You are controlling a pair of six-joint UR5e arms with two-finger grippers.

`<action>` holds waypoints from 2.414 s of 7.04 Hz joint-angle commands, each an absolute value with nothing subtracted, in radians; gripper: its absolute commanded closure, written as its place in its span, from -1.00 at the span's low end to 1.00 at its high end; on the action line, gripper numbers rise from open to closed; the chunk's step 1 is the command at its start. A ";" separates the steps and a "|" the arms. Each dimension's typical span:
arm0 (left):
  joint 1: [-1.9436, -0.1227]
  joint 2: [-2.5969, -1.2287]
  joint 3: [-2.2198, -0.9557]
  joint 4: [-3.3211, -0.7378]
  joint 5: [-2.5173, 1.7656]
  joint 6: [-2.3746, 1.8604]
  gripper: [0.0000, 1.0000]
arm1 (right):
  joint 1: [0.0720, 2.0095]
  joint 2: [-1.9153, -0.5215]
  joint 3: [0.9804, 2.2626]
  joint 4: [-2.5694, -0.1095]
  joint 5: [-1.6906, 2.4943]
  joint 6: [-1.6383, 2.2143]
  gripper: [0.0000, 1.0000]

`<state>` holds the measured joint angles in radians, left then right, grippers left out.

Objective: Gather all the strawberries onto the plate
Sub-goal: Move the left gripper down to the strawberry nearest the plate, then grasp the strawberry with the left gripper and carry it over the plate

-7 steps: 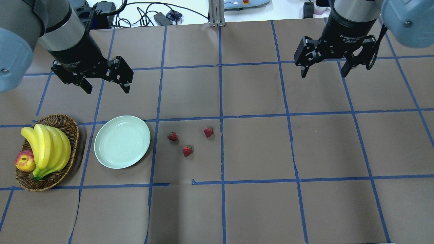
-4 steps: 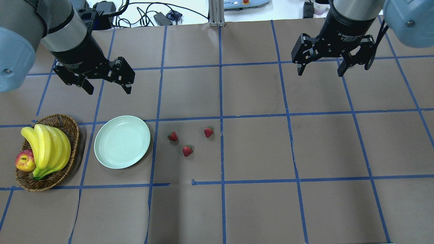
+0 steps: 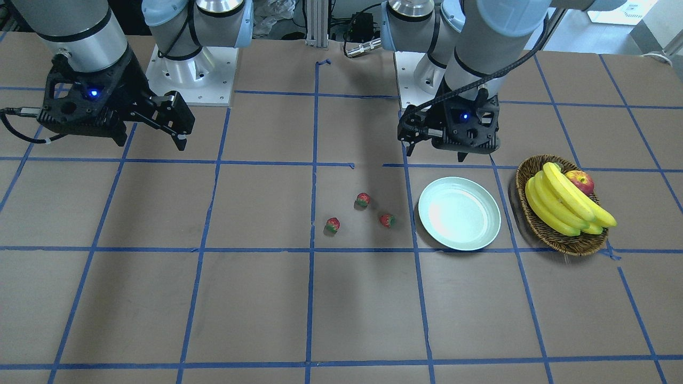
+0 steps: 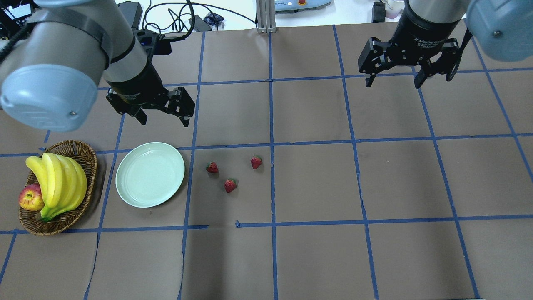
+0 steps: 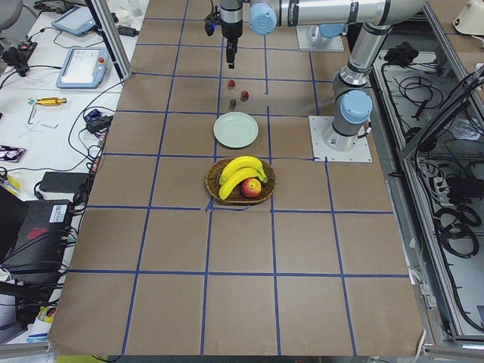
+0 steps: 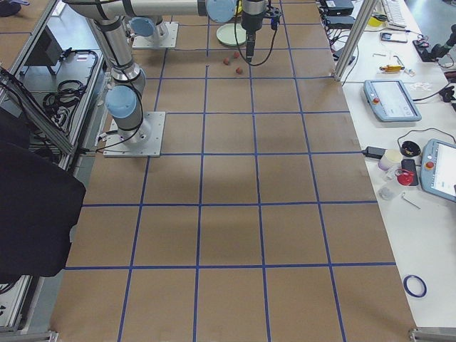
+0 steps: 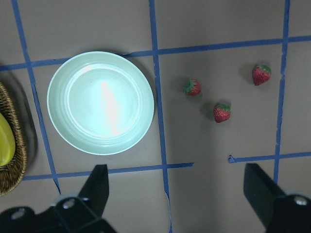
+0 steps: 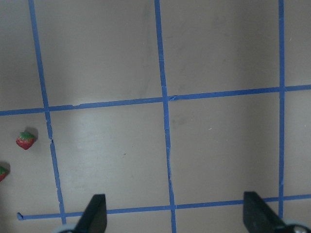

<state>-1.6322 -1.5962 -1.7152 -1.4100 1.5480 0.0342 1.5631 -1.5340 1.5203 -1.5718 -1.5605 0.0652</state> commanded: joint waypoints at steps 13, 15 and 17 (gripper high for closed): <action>-1.696 -1.967 -1.933 -0.917 1.549 -0.179 -0.66 | 1.563 -1.534 1.529 -1.582 -1.565 0.058 -1.00; -1.700 -1.967 -1.968 -0.917 1.549 -0.170 -0.49 | 1.563 -1.534 1.529 -1.582 -1.565 0.058 -1.00; -1.700 -1.965 -1.968 -0.917 1.548 -0.160 -0.31 | 1.563 -1.534 1.529 -1.578 -1.565 0.058 -1.00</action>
